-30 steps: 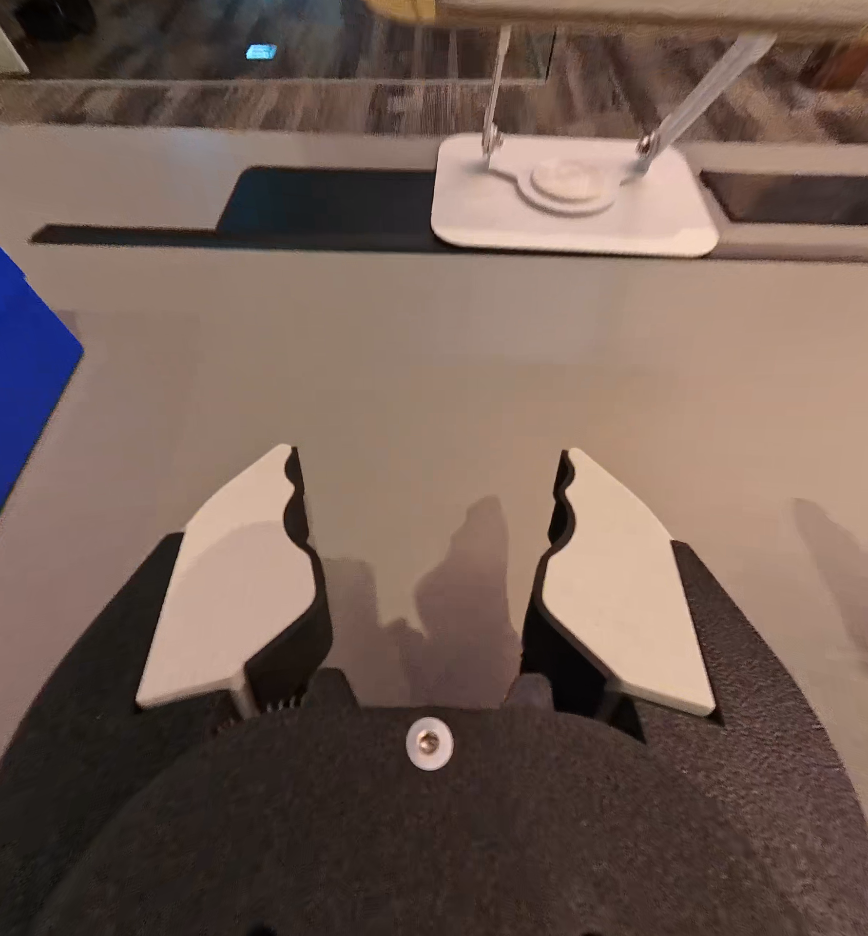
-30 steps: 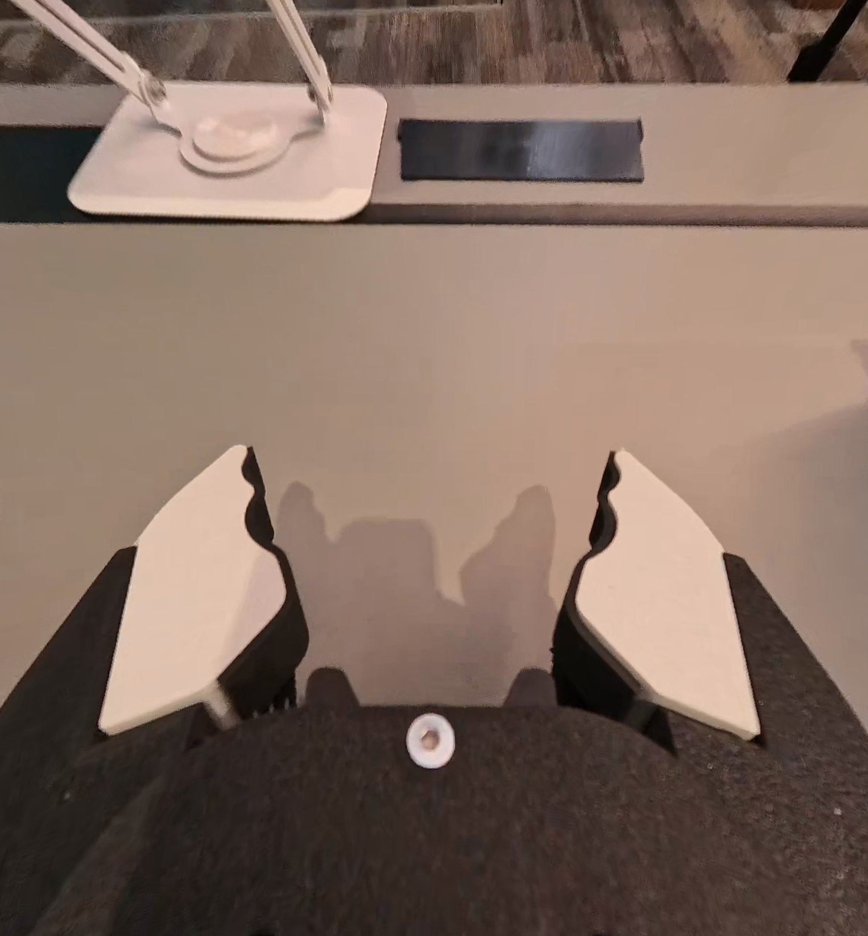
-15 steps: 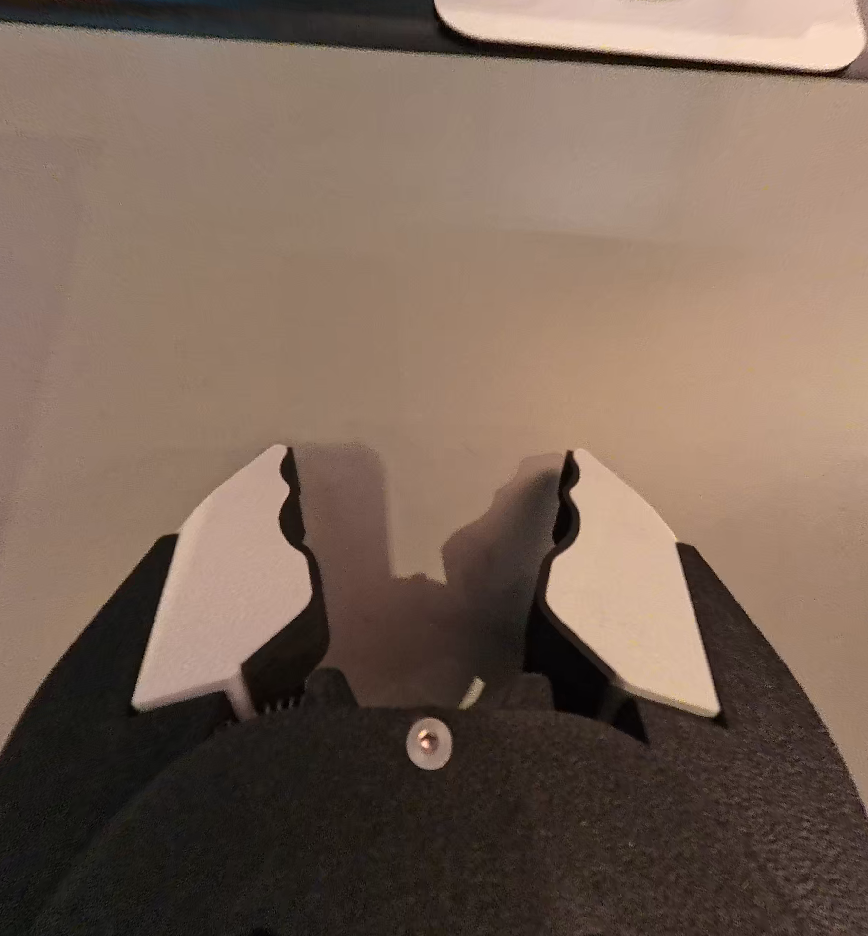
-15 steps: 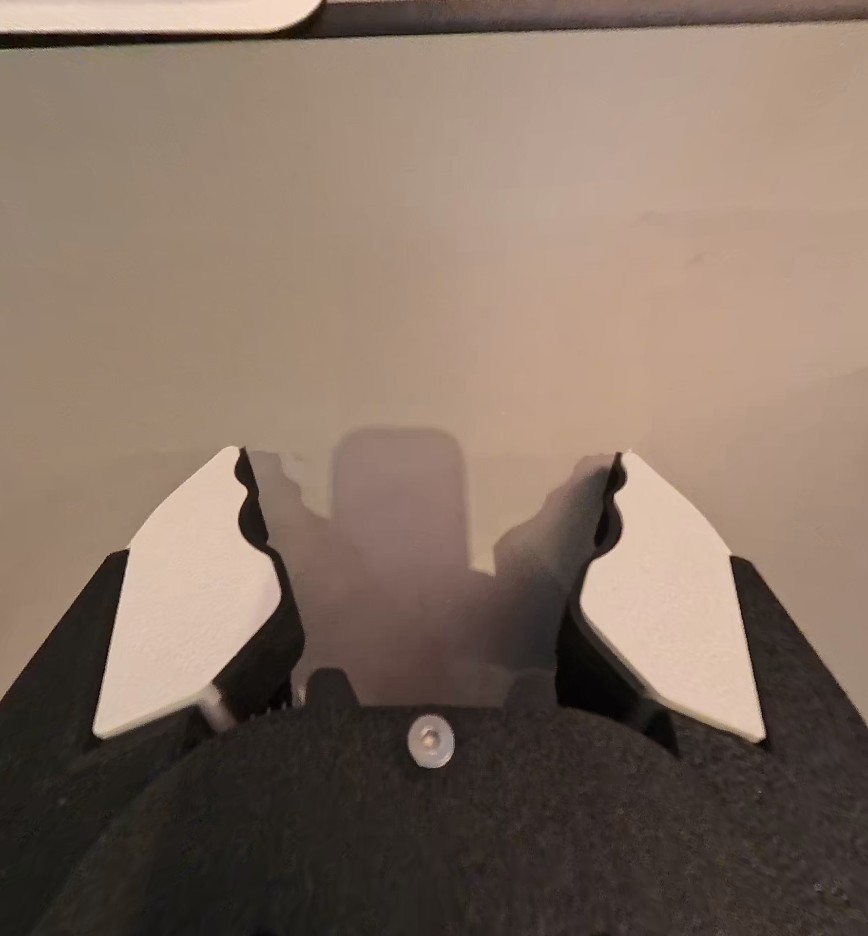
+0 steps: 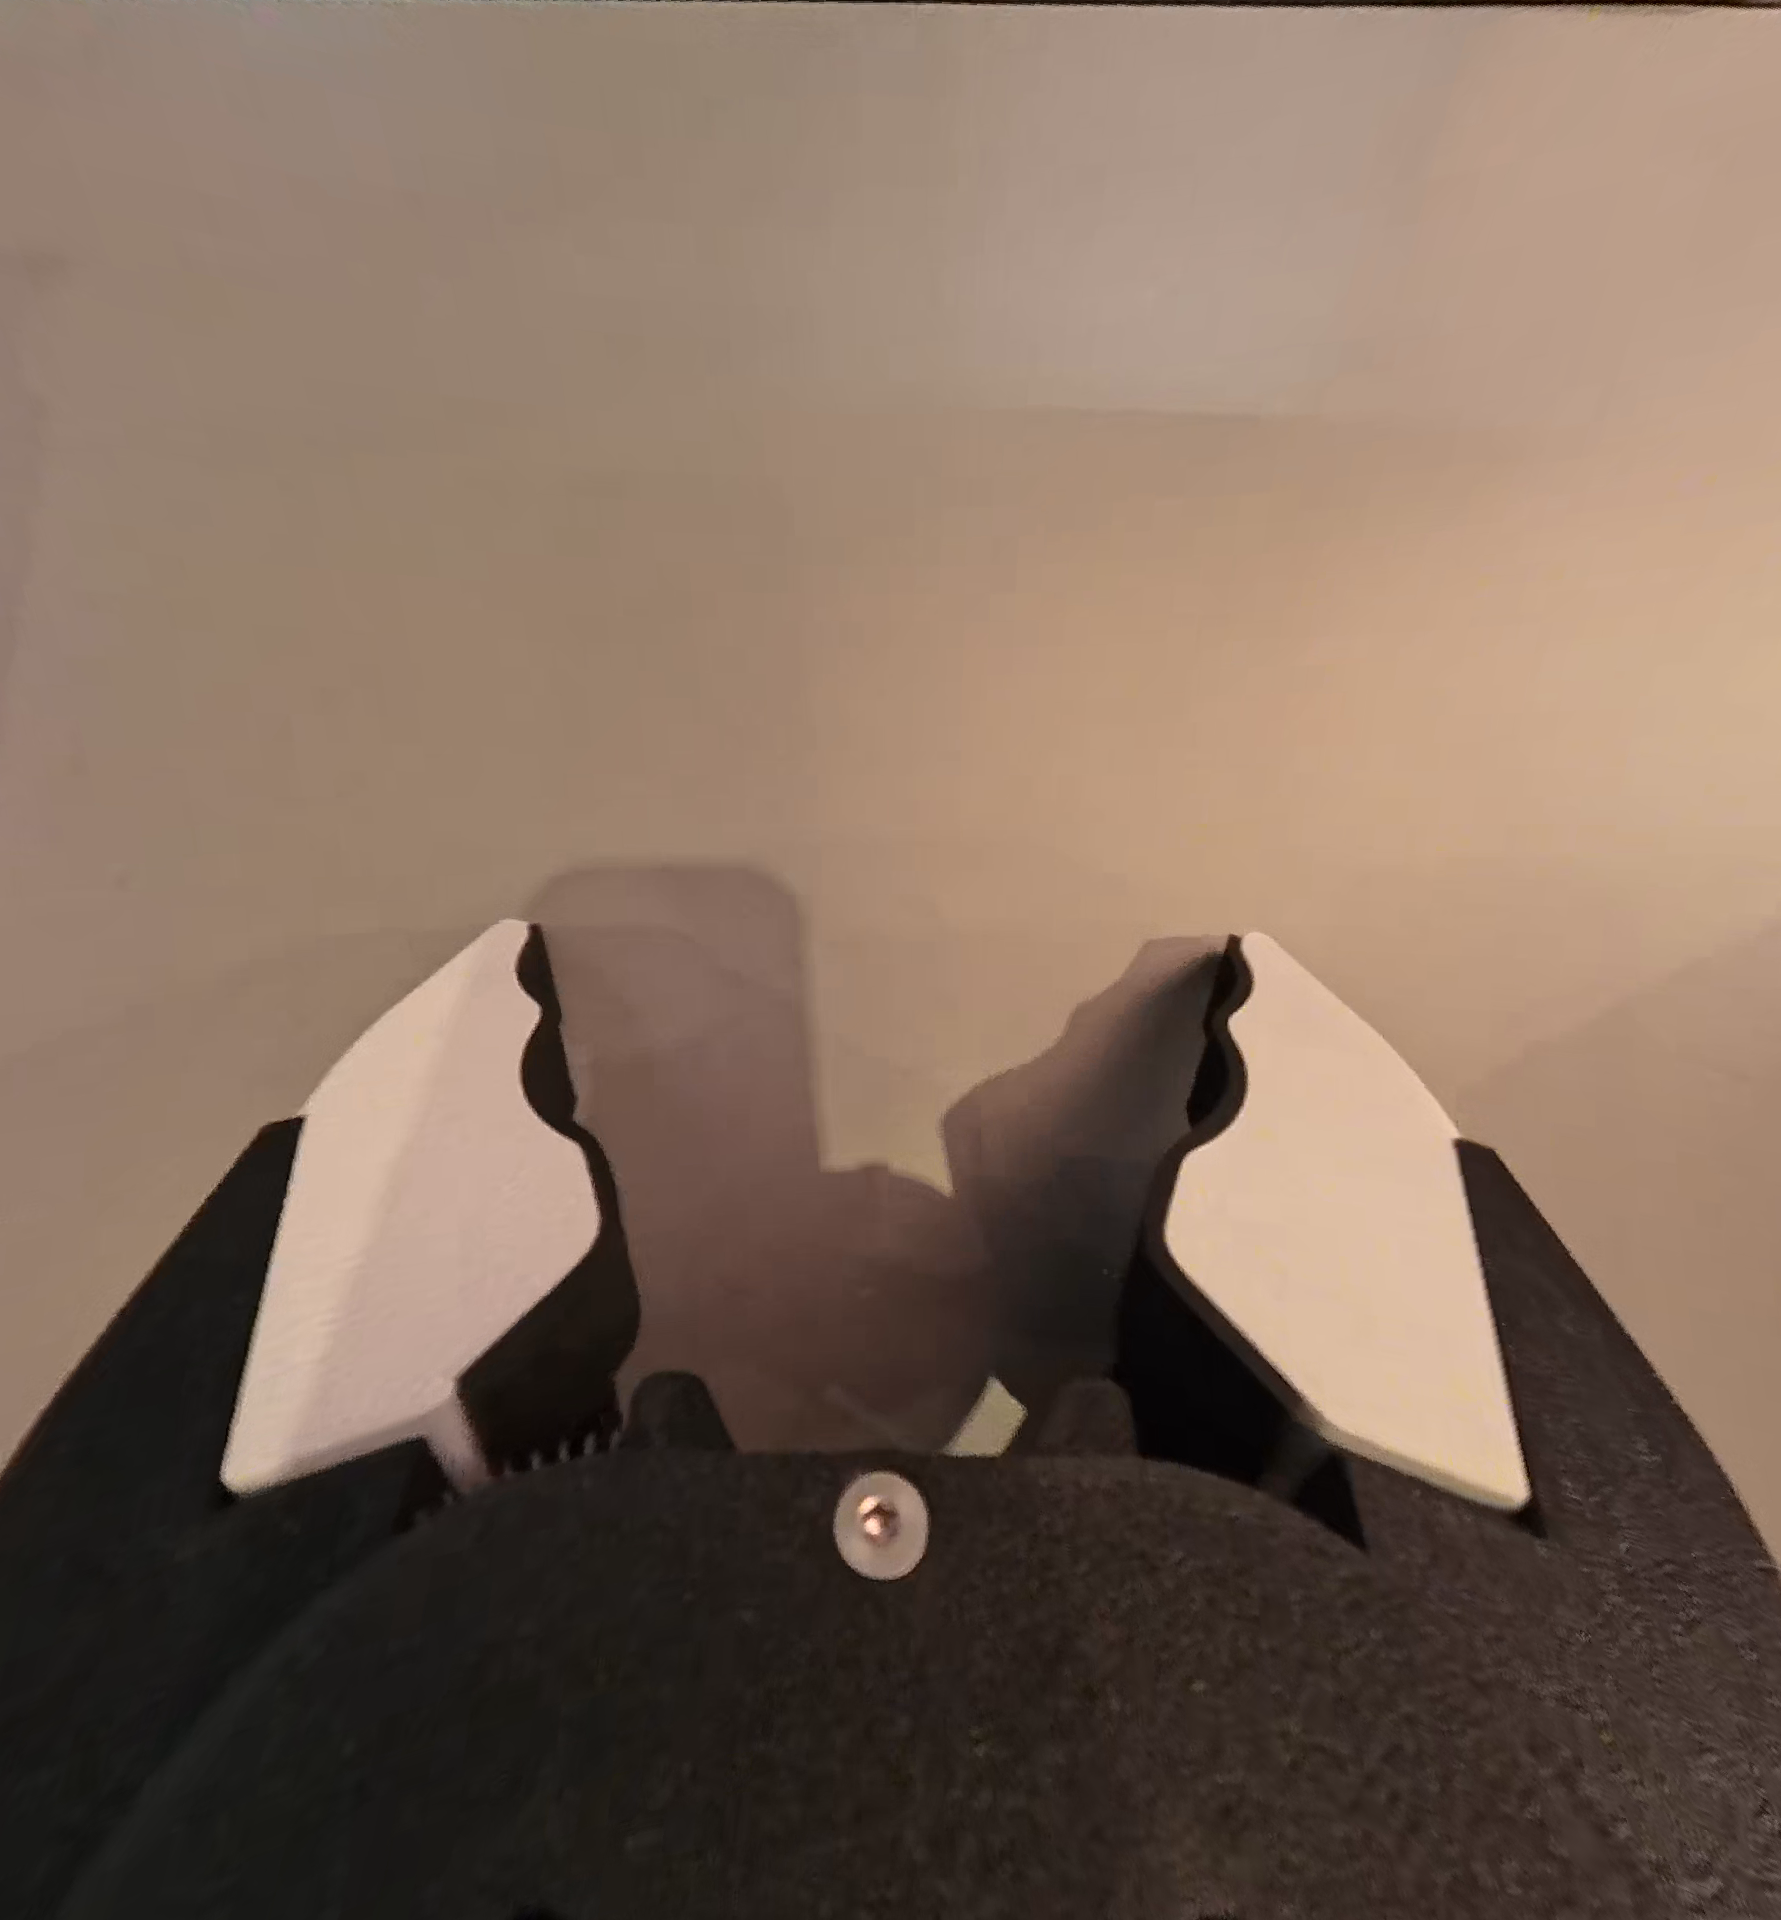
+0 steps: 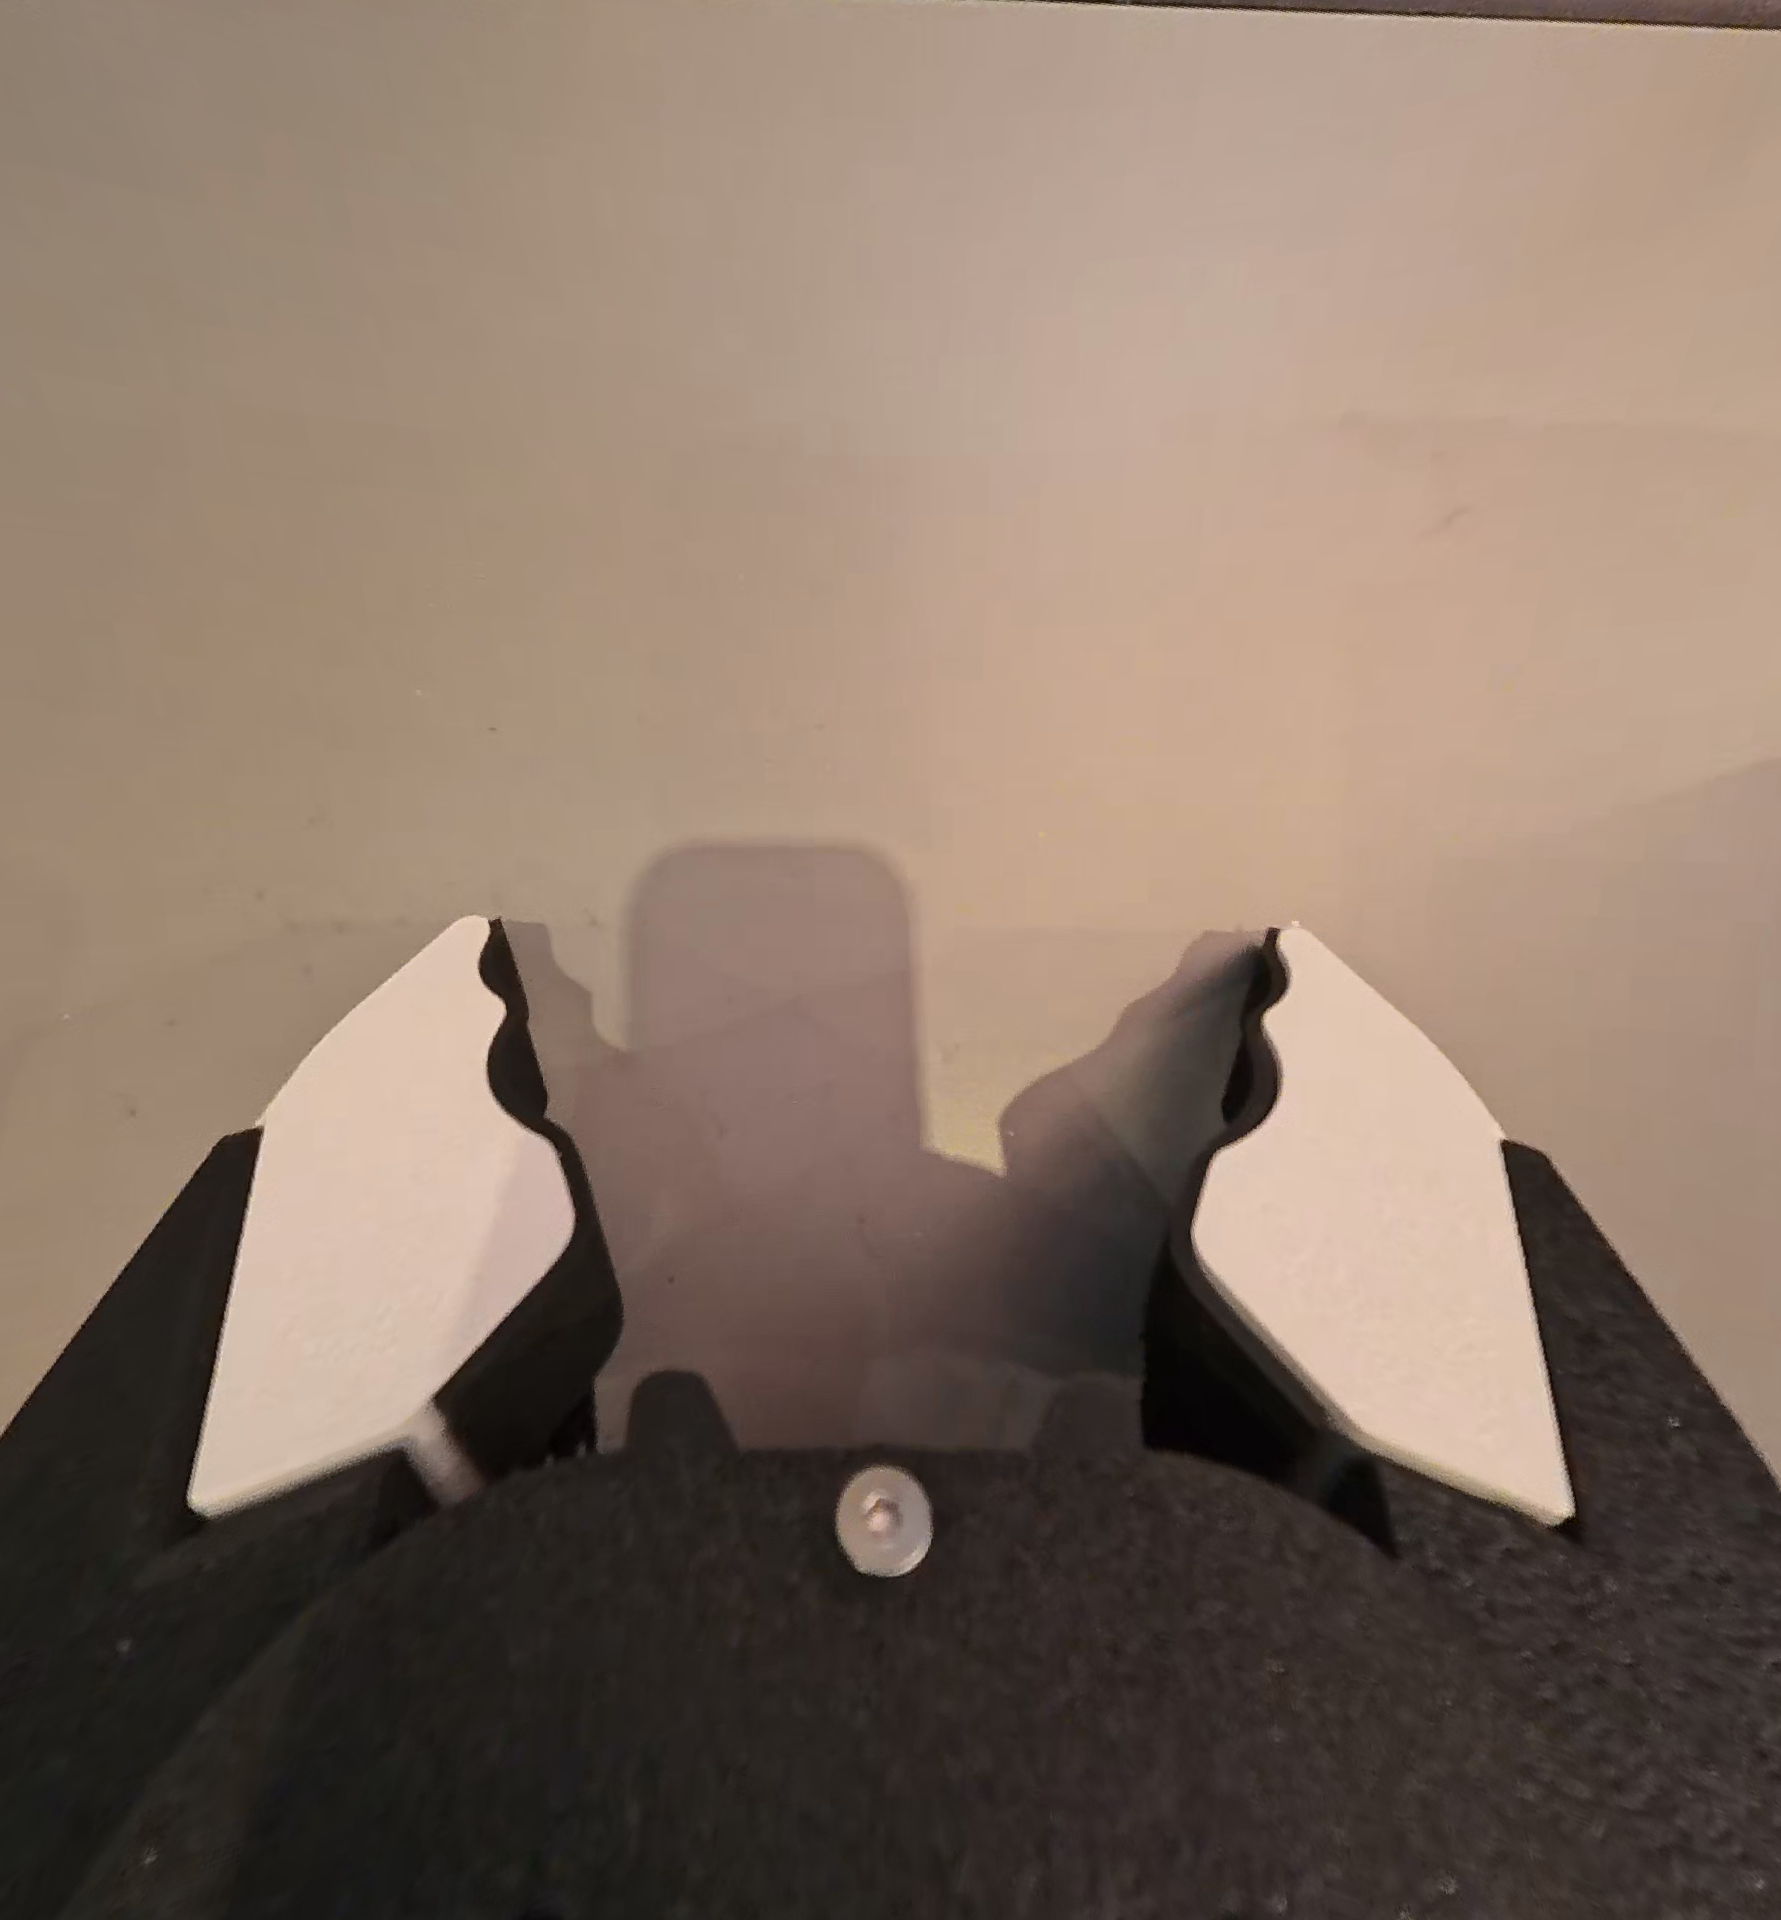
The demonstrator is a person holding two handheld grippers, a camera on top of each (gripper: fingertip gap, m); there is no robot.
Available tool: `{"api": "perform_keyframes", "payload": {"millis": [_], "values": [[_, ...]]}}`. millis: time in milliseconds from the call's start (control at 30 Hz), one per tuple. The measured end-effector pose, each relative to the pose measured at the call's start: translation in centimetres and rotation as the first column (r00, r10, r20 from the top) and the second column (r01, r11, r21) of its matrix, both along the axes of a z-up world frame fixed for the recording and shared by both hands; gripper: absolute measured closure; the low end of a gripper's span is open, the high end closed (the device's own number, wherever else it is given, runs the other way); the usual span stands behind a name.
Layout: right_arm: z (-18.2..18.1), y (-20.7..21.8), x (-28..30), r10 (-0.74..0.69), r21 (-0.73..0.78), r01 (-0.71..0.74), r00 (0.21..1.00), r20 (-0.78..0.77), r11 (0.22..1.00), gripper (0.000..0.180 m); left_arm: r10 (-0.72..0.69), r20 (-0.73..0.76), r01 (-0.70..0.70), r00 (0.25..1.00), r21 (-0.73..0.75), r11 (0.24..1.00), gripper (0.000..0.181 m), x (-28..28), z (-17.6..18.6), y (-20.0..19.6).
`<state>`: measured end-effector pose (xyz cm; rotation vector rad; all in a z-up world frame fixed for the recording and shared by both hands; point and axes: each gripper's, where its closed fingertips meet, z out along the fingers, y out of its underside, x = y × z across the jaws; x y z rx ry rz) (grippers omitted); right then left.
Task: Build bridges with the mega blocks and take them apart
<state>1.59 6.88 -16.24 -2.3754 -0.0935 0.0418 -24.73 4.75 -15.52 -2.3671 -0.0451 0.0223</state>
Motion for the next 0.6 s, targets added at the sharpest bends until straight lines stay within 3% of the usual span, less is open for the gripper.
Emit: {"api": "perform_keyframes", "payload": {"millis": [600], "values": [[-0.01,-0.07,-0.01,-0.003,-0.001,0.003,1.000,0.002,1.000,0.052,-0.011,-0.001,0.011,1.000,-0.003,1.000,0.060,0.11,-0.04,-0.04]]}}
